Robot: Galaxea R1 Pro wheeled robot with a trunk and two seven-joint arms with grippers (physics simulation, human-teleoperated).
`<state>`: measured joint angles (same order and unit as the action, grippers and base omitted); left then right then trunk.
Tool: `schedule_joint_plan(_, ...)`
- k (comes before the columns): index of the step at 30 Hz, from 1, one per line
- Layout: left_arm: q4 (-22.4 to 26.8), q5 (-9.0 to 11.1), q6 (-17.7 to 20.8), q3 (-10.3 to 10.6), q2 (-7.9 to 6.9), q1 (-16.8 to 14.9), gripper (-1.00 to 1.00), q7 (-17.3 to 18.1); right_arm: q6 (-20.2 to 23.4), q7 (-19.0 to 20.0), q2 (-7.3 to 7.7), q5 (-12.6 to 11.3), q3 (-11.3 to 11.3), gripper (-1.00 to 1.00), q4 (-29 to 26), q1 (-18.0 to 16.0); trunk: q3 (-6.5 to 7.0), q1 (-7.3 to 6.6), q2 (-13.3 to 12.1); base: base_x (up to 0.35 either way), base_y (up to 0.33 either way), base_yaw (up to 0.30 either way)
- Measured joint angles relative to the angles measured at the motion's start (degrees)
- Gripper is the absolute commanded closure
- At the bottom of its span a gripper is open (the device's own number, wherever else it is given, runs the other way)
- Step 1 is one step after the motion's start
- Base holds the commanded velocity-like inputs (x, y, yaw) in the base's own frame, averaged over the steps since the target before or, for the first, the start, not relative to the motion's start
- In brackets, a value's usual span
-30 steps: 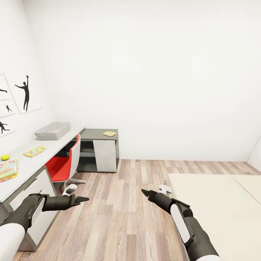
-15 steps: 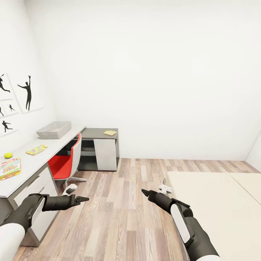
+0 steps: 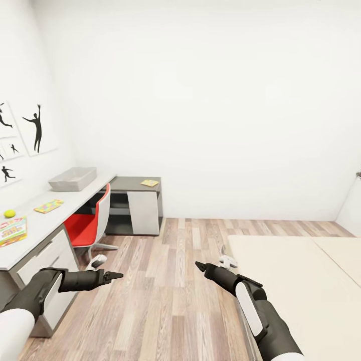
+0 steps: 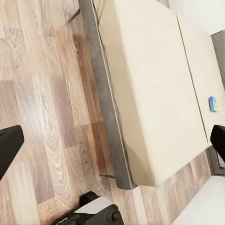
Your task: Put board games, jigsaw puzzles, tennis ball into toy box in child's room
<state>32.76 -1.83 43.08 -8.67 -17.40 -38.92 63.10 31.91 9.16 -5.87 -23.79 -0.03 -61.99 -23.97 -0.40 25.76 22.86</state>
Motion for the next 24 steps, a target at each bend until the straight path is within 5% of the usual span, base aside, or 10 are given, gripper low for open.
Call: schedule_joint_plan(24,0.0,-0.1,-0.1,0.0,0.06,0.0,-1.0,0.0,0.0,0.0,-0.31,0.0,0.0,-1.0,0.0,0.0,0.25,0.0,0.0,-0.008,-0.012,-0.06)
